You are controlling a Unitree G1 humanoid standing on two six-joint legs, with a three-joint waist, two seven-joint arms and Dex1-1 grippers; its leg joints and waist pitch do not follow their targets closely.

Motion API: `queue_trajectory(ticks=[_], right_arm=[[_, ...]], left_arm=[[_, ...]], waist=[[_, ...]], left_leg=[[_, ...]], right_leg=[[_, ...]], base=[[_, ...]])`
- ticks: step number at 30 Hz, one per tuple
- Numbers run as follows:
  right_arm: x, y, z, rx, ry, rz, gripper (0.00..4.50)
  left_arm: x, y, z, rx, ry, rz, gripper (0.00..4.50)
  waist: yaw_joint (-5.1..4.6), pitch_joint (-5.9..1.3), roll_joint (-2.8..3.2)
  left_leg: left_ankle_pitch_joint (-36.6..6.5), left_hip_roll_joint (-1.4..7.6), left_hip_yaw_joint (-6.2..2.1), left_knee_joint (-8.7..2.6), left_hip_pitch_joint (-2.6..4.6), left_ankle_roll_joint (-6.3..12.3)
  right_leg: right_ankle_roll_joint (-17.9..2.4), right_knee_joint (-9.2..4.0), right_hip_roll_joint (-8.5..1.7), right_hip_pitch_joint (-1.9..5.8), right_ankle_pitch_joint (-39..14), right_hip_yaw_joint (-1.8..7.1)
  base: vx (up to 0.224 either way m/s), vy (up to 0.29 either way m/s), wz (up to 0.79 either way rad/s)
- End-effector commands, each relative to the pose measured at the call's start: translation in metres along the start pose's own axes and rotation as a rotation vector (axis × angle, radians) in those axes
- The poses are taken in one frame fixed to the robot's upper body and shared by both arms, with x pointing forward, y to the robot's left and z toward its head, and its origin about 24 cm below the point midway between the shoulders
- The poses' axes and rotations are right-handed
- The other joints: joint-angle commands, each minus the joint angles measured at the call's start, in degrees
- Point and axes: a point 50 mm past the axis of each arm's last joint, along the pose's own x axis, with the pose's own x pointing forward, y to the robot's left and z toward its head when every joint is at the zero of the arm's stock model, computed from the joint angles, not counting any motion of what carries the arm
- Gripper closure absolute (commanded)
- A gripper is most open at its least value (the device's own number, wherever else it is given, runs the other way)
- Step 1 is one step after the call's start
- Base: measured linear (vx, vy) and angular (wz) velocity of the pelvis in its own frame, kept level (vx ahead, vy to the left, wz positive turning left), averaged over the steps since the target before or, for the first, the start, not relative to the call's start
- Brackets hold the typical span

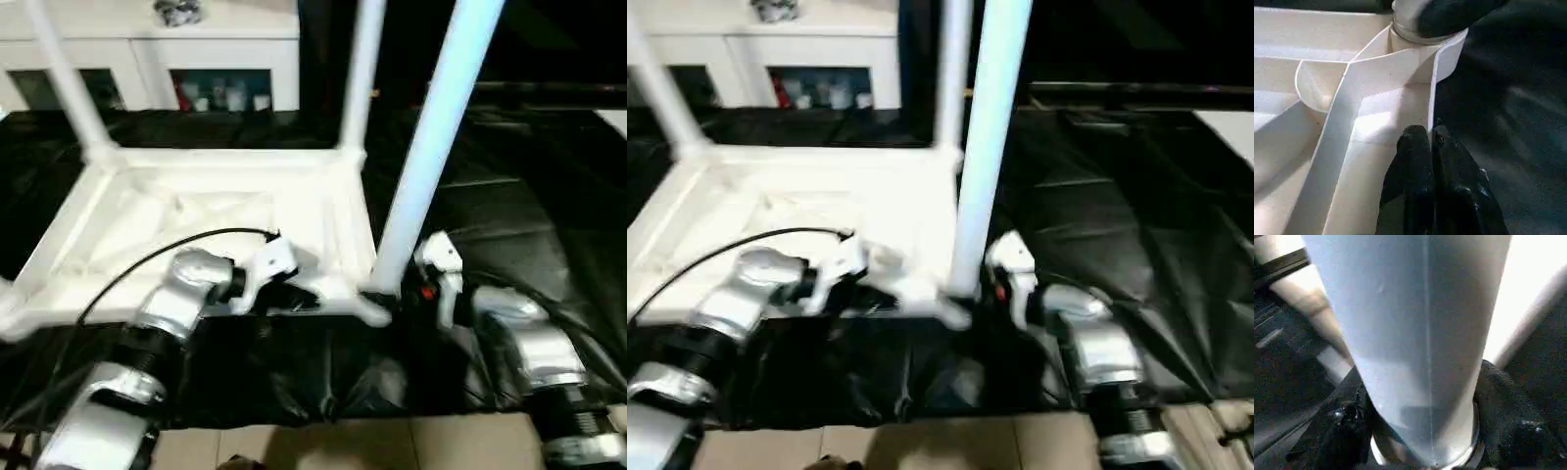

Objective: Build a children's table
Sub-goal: Rotate leg to tighten

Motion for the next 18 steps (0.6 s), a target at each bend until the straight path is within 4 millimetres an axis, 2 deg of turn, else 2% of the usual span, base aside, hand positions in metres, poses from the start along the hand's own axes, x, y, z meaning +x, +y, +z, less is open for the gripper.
queue_trajectory(ticks=[1,3,5,7,8,9,11,12,14,17,18], right_arm=[[0.03,0.038,-0.006,0.044,0.01,0.077,1.99],[0.04,0.047,-0.003,0.034,0.001,0.042,2.0],[0.048,0.053,0.001,0.012,-0.009,0.012,2.0],[0.053,0.059,0.006,-0.018,-0.04,0.003,2.0],[0.054,0.06,0.008,-0.028,-0.055,0.008,2.0],[0.052,0.058,0.009,-0.028,-0.062,0.011,1.45],[0.047,0.052,0.01,-0.012,-0.077,0.029,1.31],[0.043,0.048,0.01,-0.017,-0.079,0.058,1.24],[0.037,0.044,0.009,-0.033,-0.07,0.096,0.94],[0.021,0.033,0.007,-0.14,-0.022,0.211,0.81],[0.018,0.031,0.007,-0.155,-0.015,0.234,0.81]], left_arm=[[0.033,-0.015,0.019,-0.029,-0.07,0.048,4.5],[0.042,-0.018,0.024,-0.045,-0.08,0.082,4.5],[0.046,-0.02,0.028,-0.048,-0.088,0.096,4.5],[0.048,-0.021,0.031,-0.028,-0.093,0.098,4.5],[0.047,-0.021,0.031,-0.017,-0.094,0.096,4.5],[0.045,-0.019,0.031,-0.005,-0.093,0.094,4.5],[0.038,-0.017,0.03,0.031,-0.094,0.073,4.5],[0.033,-0.015,0.028,0.056,-0.083,0.057,4.5],[0.027,-0.015,0.025,0.076,-0.074,0.024,4.5],[0.009,-0.011,0.014,0.145,-0.037,-0.054,4.5],[0.006,-0.01,0.012,0.152,-0.029,-0.065,4.5]], waist=[[-0.52,-2.4,-0.36],[-0.6,-2.36,-0.13],[-0.66,-2.45,-0.15],[-0.57,-2.85,-0.19],[-0.51,-2.87,-0.23],[-0.44,-2.9,-0.17],[-0.31,-2.9,-0.35],[-0.29,-3.03,-0.26],[-0.16,-3.11,-0.24],[-0.07,-3.51,-0.13],[-0.15,-3.66,-0.07]], left_leg=[[-24.7,2.18,-1.92,-5.33,2.0,-4.41],[-25.9,2.03,-2.01,-5.29,2.16,-4.08],[-26.1,1.86,-1.99,-5.32,2.32,-3.44],[-21.6,1.91,-1.93,-5.52,1.46,-2.52],[-20.8,1.93,-1.85,-5.51,1.36,-2.3],[-20.3,1.93,-1.65,-5.36,1.57,-1.85],[-20.0,1.89,-1.47,-5.18,1.69,-1.1],[-19.0,1.92,-1.43,-5.1,1.45,-0.41],[-17.9,1.95,-1.46,-5.03,1.42,-0.06],[-13.2,1.88,-1.36,-4.42,0.93,1.59],[-11.3,1.83,-1.2,-4.1,0.99,2.36]], right_leg=[[-8.7,-5.68,-2.36,-0.17,-24.3,0.95],[-7.9,-6.06,-2.3,-0.25,-25.1,0.94],[-7.3,-6.52,-2.32,-0.22,-25.7,0.89],[-7.6,-5.89,-2.16,0.42,-19.4,0.95],[-7.8,-5.81,-2.12,0.45,-18.0,0.92],[-8.3,-5.72,-1.99,0.32,-16.2,0.93],[-9.0,-5.76,-1.96,0.29,-15.5,1.01],[-9.2,-5.58,-2.09,0.57,-14.4,1.04],[-9.4,-5.51,-2.07,0.72,-13.4,0.95],[-11.1,-4.5,-1.91,1.46,-4.9,0.82],[-12.2,-4.1,-1.77,1.49,-1.0,0.84]], base=[[0.0,0.0,0.0],[0.0,0.0,0.0],[0.0,0.0,0.0],[0.0,0.0,0.0],[0.0,0.0,0.0],[0.0,0.0,0.0],[0.0,0.0,0.0],[0.0,0.0,0.0],[0.0,0.0,0.0],[0.0,0.0,0.0],[0.0,0.0,0.0]])
